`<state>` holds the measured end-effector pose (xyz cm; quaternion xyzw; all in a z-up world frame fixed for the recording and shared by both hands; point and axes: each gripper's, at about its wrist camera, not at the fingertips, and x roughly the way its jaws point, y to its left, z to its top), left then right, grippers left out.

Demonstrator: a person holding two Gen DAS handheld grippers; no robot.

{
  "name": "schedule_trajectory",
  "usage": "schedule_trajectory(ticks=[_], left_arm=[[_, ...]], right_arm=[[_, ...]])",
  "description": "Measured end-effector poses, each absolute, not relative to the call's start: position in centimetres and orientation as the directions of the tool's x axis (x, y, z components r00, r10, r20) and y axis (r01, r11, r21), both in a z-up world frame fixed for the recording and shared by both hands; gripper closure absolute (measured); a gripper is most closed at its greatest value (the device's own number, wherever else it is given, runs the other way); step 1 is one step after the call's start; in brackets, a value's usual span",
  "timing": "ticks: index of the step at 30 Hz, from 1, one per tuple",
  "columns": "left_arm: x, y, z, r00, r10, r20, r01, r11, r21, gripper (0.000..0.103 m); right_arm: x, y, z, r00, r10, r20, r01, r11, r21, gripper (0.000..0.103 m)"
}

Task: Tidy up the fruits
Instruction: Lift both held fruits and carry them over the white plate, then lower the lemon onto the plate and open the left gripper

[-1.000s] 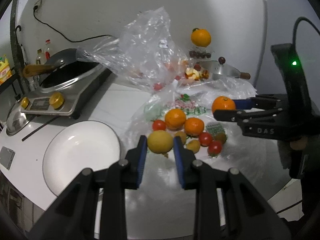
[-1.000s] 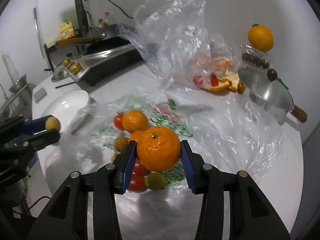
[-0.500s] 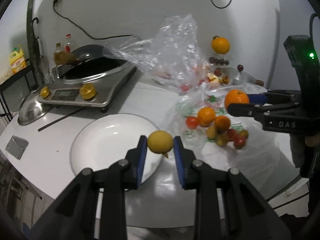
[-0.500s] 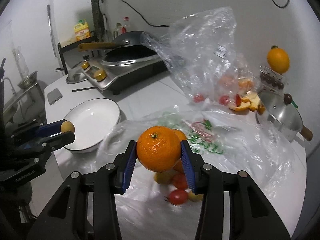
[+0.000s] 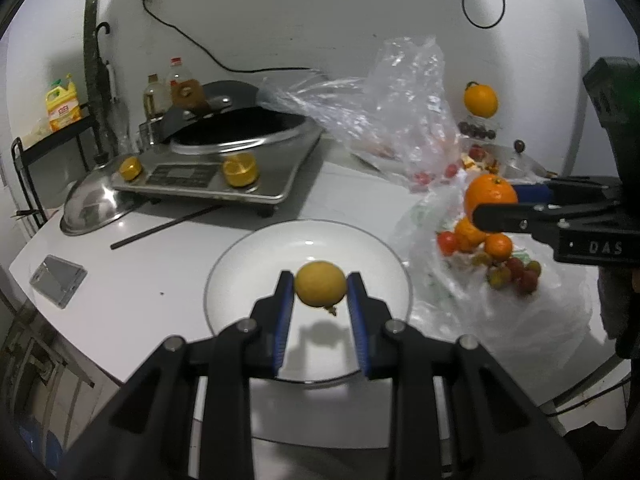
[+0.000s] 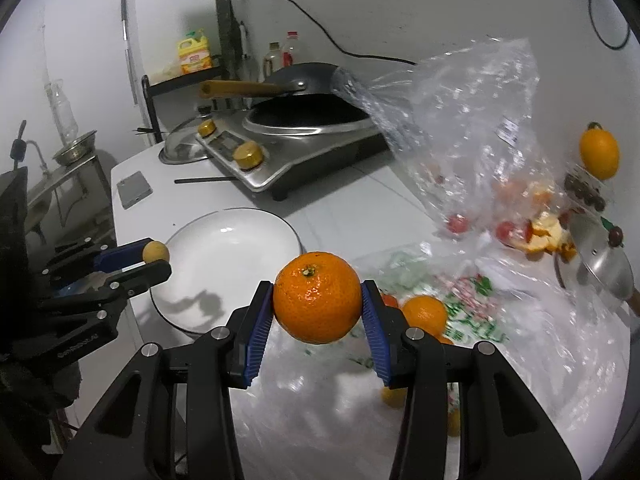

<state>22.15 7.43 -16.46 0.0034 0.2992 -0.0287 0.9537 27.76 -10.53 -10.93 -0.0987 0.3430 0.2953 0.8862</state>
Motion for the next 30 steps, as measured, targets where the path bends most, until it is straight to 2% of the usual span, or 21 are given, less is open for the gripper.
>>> schedule_trajectory(ticks=[14, 30], left_arm=[[24.9, 11.0, -19.3, 0.797, 0.024, -0.604, -0.008, 1.000, 0.030, 0.075], [27.4, 11.8, -21.8, 0.756, 0.054, -0.653, -0.025, 0.998, 0.053, 0.075]], right_arm=[[29.4, -6.0, -12.0, 0.541, 0.481, -0.690, -0.636, 0.770, 0.038, 0.057], [31.6, -3.9, -13.7, 0.500, 0.494, -0.712, -0.655, 0.753, 0.062, 0.057]])
